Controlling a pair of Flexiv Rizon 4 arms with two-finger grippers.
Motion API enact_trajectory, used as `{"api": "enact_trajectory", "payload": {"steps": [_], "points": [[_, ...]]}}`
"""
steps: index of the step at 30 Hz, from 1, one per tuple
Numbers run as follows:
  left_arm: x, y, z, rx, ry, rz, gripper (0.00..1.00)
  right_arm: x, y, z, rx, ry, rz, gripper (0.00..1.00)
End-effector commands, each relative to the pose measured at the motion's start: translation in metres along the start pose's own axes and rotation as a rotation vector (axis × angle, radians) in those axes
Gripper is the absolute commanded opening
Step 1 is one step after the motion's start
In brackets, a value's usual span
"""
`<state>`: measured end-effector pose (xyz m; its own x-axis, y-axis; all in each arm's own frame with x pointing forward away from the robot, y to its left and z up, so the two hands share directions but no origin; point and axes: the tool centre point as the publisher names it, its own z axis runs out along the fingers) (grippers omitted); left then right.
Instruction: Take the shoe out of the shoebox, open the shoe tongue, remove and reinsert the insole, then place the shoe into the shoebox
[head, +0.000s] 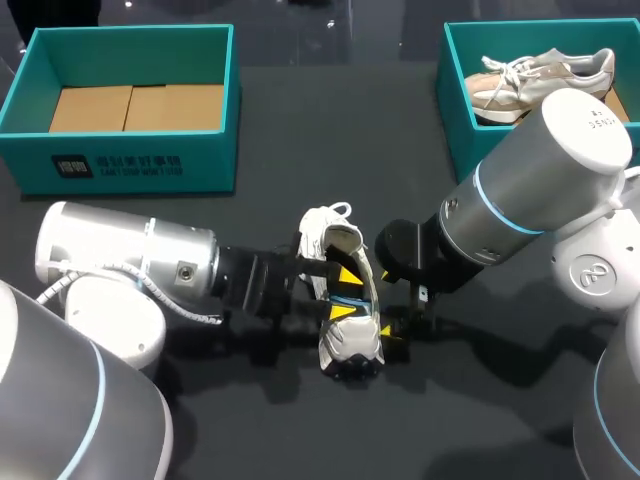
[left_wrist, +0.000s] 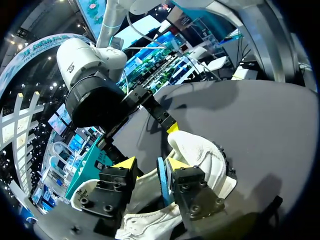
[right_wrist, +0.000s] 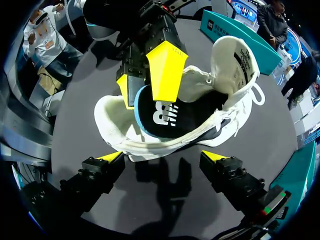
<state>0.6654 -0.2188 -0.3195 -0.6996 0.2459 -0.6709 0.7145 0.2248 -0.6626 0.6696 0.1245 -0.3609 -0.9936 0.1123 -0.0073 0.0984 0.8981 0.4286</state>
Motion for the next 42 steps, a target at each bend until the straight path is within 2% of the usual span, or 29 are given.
{"api": "enact_trajectory", "payload": {"steps": [1, 7, 16, 24, 32, 42], "points": [[-0.005, -0.001, -0.004, 0.006, 0.046, -0.001, 0.38, 0.001, 0.000, 0.001, 0.000, -0.003, 0.000, 1.00], [-0.005, -0.007, -0.010, 0.010, 0.125, 0.018, 0.40, 0.001, 0.000, 0.001, 0.000, -0.003, 0.000, 1.00], [0.001, 0.000, -0.022, -0.022, 0.237, 0.036, 0.38, 0.001, 0.000, 0.001, 0.000, -0.003, 0.000, 1.00], [0.002, 0.002, -0.043, -0.063, 0.319, 0.060, 0.38, 0.001, 0.000, 0.001, 0.000, -0.003, 0.000, 1.00], [0.000, -0.005, -0.075, -0.060, 0.401, 0.072, 0.38, 0.001, 0.000, 0.001, 0.000, -0.003, 0.000, 1.00], [-0.004, -0.013, -0.104, -0.067, 0.491, 0.094, 0.35, 0.001, -0.034, -0.025, 0.044, -0.008, 0.047, 1.00]]}}
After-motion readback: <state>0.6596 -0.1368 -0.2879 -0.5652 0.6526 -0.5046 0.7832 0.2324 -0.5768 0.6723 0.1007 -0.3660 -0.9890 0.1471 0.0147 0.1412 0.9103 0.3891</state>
